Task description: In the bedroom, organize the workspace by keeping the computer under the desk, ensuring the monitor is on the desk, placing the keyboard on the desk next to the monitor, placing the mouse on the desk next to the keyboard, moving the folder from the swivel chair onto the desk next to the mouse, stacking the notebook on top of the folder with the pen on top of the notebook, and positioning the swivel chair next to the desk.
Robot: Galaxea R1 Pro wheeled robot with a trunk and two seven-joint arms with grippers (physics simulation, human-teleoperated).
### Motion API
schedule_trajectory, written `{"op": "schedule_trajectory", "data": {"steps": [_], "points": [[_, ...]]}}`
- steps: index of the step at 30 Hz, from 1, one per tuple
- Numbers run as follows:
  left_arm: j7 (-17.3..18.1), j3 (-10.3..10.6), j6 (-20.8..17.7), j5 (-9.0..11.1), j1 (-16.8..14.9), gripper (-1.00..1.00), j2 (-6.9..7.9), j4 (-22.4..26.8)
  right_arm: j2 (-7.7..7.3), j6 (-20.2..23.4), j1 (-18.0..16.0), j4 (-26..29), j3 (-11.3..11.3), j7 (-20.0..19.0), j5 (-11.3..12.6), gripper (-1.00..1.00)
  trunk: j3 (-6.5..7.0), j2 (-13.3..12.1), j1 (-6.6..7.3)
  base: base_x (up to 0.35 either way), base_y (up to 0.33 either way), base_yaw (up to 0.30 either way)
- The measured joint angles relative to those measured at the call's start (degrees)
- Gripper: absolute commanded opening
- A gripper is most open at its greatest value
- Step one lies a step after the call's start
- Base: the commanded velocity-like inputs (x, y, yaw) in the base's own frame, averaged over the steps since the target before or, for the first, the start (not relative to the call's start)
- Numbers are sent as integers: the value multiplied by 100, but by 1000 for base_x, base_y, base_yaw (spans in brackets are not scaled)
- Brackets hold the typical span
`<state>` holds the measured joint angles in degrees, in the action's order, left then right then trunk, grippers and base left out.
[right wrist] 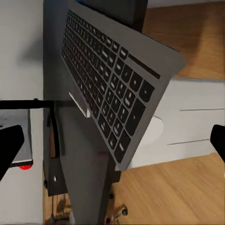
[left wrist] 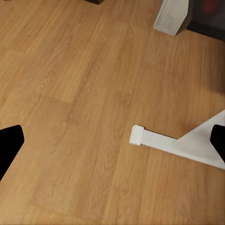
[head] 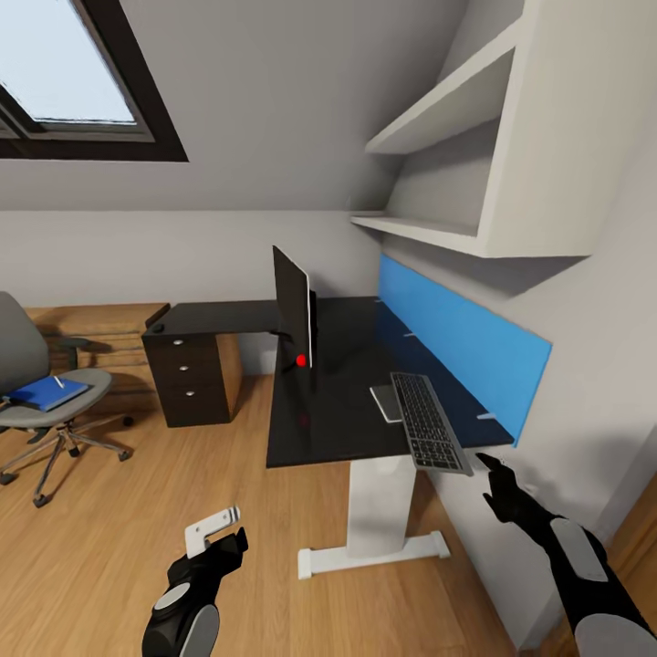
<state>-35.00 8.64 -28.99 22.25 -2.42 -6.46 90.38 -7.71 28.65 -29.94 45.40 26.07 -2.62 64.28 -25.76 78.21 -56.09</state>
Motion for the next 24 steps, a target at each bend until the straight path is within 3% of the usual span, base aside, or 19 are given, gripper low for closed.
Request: {"op": "schedule_trajectory", "data": {"steps": [7,8,9,16,18,22,23,24], "points": [[0,0,0,-2,-2,100,-4,-1,106,30,2,-7,-55,-258,-330,100,-126,281,-154,0,0,0],[0,0,0,-1,-1,100,-5,-1,104,34,2,-17,-57,-400,-373,100,-144,321,-176,0,0,0],[0,0,0,-1,-2,100,-5,-1,100,38,2,-73,-60,-822,-432,100,-162,361,-198,0,0,0],[2,2,0,0,0,100,-5,-1,-9,31,2,-586,-69,-1795,-474,100,-287,642,-352,0,0,0],[3,7,0,0,0,100,-5,-1,-68,21,3,-991,-62,-2463,-472,100,-324,722,-396,0,0,0],[6,5,0,-2,0,100,-5,-1,-91,11,2,-1274,-50,-2864,-461,100,-395,883,-483,0,0,0],[8,7,0,-1,-1,100,-5,-1,-163,-2,2,-1477,-38,-3174,-446,100,-413,923,-505,0,0,0],[8,8,0,-1,-1,100,-5,-1,-178,-4,2,-1505,-37,-3223,-441,100,-431,963,-527,0,0,0]]}}
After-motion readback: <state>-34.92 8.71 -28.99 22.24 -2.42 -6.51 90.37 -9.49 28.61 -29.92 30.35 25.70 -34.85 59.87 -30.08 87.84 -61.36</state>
